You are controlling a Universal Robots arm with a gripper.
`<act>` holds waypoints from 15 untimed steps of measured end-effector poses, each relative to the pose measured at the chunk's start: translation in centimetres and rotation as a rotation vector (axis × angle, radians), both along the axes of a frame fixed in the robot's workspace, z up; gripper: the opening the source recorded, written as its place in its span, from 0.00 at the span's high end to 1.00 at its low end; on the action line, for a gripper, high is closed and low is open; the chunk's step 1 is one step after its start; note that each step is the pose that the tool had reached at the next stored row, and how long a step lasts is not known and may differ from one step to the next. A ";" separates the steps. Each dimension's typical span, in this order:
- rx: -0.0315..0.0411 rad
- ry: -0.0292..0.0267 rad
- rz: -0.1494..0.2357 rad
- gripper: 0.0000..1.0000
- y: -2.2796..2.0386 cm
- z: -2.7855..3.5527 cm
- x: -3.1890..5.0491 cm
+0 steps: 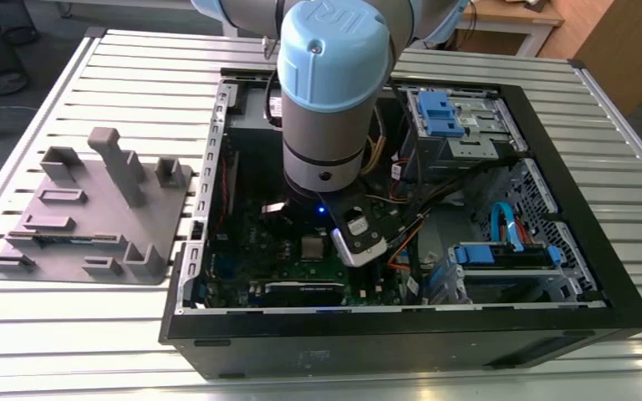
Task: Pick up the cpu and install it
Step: 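Place the cpu into insertion slot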
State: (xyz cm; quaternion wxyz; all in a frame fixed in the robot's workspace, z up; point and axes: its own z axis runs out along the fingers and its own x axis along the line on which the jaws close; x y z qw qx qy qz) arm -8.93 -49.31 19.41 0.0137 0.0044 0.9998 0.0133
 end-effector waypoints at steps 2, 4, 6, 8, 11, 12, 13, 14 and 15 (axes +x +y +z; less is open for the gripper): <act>0.0000 0.0000 0.000 0.53 0.00 0.02 0.00; -0.0001 0.0000 0.000 0.53 0.00 0.02 0.00; -0.0002 0.0001 0.000 0.53 0.00 -0.12 0.00; -0.0003 0.0001 0.000 0.53 -0.01 -0.15 0.00; -0.0001 0.0001 0.000 0.53 0.00 -0.17 0.00; -0.0001 0.0000 0.000 0.53 0.00 -0.18 0.00; 0.0002 -0.0001 0.000 0.53 0.00 -0.22 0.00; 0.0001 0.0000 0.000 0.53 0.00 -0.23 0.00; 0.0000 0.0000 0.000 0.53 0.00 -0.23 0.00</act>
